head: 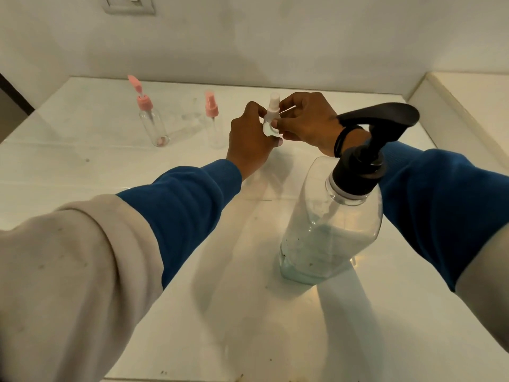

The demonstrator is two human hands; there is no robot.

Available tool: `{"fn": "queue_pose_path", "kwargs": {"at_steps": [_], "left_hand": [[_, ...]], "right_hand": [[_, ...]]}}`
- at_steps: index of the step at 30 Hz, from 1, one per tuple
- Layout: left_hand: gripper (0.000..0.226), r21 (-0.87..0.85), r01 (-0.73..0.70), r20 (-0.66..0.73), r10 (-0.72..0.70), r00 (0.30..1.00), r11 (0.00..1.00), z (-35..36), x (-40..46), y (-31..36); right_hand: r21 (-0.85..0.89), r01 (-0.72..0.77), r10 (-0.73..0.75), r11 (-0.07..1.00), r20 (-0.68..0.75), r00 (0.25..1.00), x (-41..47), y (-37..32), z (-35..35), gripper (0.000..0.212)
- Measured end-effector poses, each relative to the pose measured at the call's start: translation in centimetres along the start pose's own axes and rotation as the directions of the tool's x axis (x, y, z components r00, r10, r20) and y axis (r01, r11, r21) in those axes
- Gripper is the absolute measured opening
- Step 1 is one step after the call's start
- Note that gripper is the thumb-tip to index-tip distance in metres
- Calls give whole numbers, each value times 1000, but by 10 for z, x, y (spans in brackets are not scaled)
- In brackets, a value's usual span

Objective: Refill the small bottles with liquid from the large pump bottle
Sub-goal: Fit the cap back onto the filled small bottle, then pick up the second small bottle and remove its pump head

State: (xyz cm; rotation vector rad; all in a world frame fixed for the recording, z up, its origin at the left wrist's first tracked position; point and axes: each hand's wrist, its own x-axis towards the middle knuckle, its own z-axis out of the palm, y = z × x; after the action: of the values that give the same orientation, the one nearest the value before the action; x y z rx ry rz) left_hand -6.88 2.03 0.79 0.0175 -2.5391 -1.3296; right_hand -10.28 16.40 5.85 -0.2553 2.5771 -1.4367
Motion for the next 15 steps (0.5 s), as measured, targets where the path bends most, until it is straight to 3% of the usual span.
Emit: {"fn": "queue_pose_path", "kwargs": {"at_steps": [4,7,10,15], "left_hand": [[66,-23,42,-1,-42,999,999,-10,-8,3],[57,-97,40,-64,-46,997,995,-32,-23,9],[40,-101,-52,-203,31,979,994,-64,-40,13],[41,-97,-101,-405,53,913,990,-107,-39,8]], "right_hand": [[-40,1,0,999,10,1000,-8,-3,-4,49],[-92,43,-43,995,5,999,-14,-18,-17,60],[-188,116,-131,975,-71,989,-20,-48,-37,54],[-172,226,-241,959,-70,968,-22,-110,-52,40]]}}
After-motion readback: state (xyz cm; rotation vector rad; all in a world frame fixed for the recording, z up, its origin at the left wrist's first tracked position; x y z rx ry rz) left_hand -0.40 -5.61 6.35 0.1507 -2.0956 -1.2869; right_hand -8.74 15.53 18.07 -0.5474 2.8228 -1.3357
